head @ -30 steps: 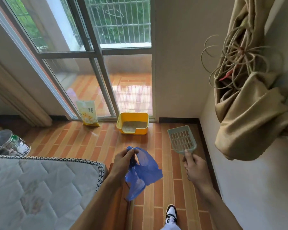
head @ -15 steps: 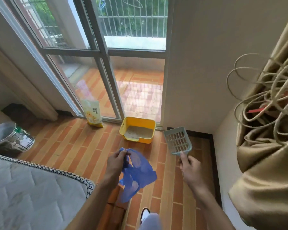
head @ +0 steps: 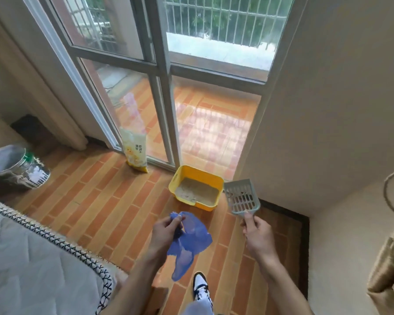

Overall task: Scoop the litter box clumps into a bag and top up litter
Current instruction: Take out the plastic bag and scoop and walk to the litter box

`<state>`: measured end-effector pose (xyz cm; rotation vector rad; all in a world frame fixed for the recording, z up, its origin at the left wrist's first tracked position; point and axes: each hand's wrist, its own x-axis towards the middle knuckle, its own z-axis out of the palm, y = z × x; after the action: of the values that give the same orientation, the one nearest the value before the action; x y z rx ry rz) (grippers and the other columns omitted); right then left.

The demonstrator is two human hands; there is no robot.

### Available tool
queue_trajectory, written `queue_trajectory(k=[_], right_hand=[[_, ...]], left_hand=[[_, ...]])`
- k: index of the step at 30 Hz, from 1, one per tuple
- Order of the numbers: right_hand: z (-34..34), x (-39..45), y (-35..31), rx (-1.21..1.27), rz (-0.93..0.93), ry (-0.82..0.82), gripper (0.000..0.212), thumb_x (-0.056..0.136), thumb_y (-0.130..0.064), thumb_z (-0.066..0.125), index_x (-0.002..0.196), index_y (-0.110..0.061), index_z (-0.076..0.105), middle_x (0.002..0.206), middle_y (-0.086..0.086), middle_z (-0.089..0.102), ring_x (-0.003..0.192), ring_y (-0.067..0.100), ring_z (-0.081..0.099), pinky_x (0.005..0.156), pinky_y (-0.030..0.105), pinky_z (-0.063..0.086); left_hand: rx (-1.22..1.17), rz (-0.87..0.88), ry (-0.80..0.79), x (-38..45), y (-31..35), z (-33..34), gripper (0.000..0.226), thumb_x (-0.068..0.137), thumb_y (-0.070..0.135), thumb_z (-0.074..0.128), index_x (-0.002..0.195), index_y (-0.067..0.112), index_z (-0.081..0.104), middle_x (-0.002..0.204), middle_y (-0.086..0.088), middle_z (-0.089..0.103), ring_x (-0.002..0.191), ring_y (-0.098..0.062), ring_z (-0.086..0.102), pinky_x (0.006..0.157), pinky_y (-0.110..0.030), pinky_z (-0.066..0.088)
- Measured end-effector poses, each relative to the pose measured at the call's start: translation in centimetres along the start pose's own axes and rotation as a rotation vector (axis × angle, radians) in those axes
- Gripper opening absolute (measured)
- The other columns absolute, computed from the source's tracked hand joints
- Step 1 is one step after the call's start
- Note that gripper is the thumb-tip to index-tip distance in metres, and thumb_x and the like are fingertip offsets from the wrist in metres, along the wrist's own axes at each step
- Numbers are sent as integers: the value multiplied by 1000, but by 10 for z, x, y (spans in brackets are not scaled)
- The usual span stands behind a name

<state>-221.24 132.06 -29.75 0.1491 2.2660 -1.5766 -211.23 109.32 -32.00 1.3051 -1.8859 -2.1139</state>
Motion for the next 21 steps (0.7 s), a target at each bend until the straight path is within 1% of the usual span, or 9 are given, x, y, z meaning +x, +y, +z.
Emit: queue_trajectory(k=[4,8,10,13,15,16,18,20,21], right_hand=[[29,53,-15,-24,-7,-58,46,103,-47,49,74,-13,63,53,-7,48,47,10,41,52,30,31],[57,94,-24,-77,-17,-145,49,101,-53,49,78,-13,66,59,-5,53,53,10,45,55,31,35],[71,113,-27,-104,-31,-182,51,98,-58,50,76,-14,65,57,-7,51,54,12,44,56,33,35],[94,140,-34,-90,-58,-263,43,101,-48,52,70,-20,60,54,-9,53,55,12,46,59,35,37],[108,154,-40,-72,-83,-349,41,104,-46,48,74,-20,60,62,-2,59,59,15,51,61,37,41],[115,162,-43,-59,-93,-399,41,104,-46,46,81,-16,63,71,4,65,65,17,57,64,37,45],[132,180,-44,-36,-109,-491,40,104,-45,44,97,-14,68,90,7,72,83,17,67,73,32,51],[151,198,-40,-26,-94,-536,45,103,-53,44,101,-14,67,96,11,72,92,27,68,80,41,54],[158,204,-38,-26,-91,-540,50,100,-59,44,100,-13,65,96,14,70,92,32,67,81,48,54]], left_hand=[[-92,-44,-11,42,22,10,29,103,18,62,98,-9,71,60,1,64,53,-11,62,54,-23,49],[-146,-63,11,72,44,21,29,104,13,58,80,3,70,61,2,65,55,-10,62,55,-20,50],[-160,-75,19,85,51,26,28,106,13,55,83,7,71,61,4,66,56,-9,63,57,-20,50],[-176,-91,53,109,58,35,27,106,16,54,88,9,73,63,1,59,59,-14,59,64,-27,49],[-174,-96,78,128,61,42,28,107,17,54,88,7,71,64,-2,56,59,-16,56,64,-29,49],[-166,-97,79,137,62,46,28,107,17,54,88,4,70,65,-4,57,60,-17,56,64,-31,49],[-153,-98,78,155,66,55,27,105,19,57,94,-2,70,71,-8,66,66,-23,61,68,-37,52],[-145,-100,100,174,67,65,24,103,19,60,104,-1,74,86,-18,76,78,-28,70,74,-41,56],[-137,-107,110,180,68,68,22,103,16,59,104,0,75,92,-19,78,82,-26,73,74,-38,58]])
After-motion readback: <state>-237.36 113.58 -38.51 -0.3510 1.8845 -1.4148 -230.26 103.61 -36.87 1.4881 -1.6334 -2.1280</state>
